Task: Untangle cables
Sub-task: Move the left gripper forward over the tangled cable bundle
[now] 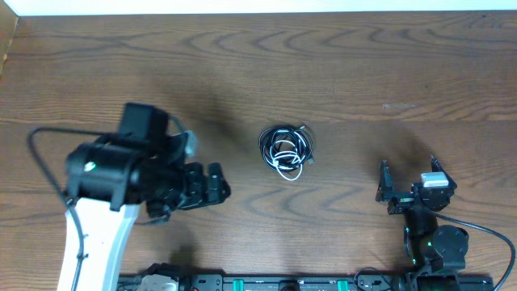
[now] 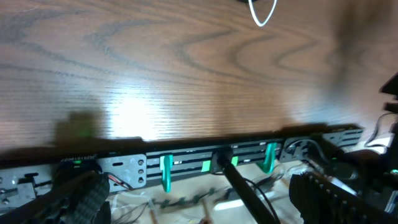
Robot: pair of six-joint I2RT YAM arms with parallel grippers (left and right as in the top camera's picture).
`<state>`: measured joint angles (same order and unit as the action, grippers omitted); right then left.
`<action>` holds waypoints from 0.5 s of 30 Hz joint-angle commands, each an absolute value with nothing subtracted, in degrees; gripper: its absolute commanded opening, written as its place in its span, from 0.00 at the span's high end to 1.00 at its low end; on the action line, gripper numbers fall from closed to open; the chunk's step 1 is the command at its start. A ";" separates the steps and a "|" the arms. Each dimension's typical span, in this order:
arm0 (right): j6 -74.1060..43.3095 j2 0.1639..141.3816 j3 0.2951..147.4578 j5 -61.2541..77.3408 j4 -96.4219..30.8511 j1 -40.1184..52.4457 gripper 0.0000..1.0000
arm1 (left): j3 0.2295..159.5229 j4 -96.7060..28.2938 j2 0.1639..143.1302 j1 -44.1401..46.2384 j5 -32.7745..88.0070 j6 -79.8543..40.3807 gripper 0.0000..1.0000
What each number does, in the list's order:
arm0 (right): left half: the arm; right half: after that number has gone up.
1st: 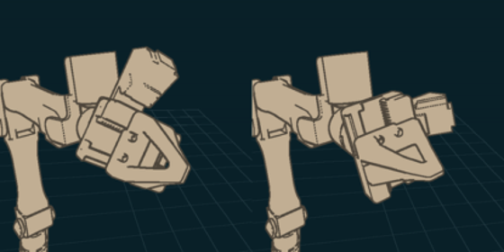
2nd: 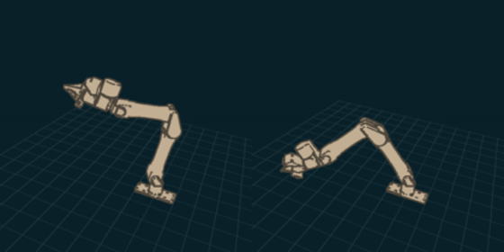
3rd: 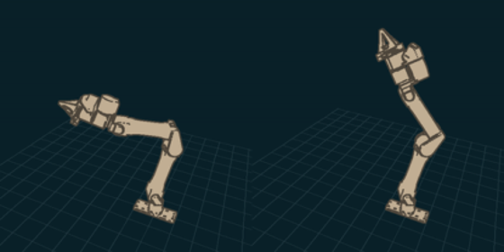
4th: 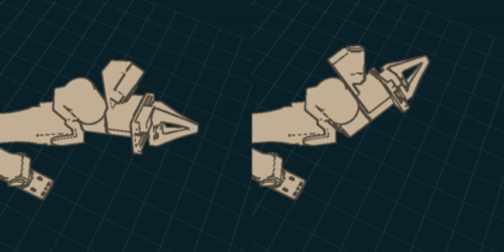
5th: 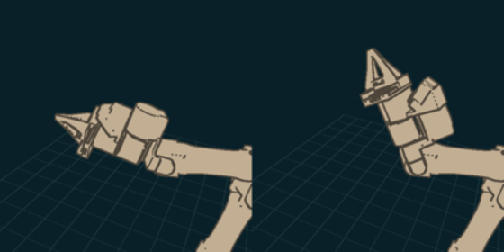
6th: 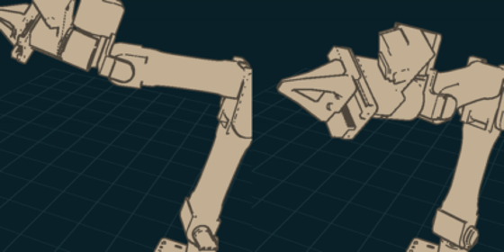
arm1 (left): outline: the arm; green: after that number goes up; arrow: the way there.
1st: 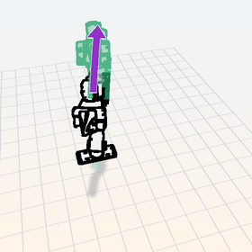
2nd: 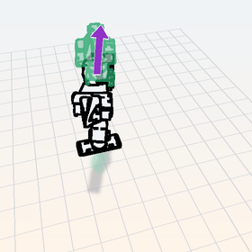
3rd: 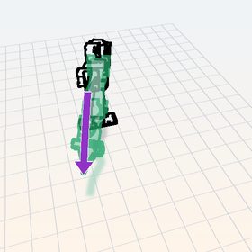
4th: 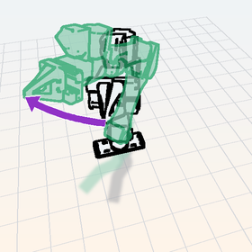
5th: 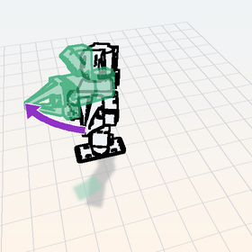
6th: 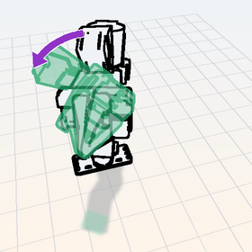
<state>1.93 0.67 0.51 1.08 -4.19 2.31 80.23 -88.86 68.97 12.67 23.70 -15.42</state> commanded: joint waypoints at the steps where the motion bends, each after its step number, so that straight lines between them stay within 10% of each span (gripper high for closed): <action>1: 2.20 0.32 0.32 0.99 -4.29 2.35 0.01 | 80.03 -88.58 72.12 17.04 18.28 -19.73 0.02; 15: 2.20 0.32 0.32 0.99 -4.29 2.33 0.01 | 80.01 -85.34 83.77 29.63 14.68 -23.51 0.02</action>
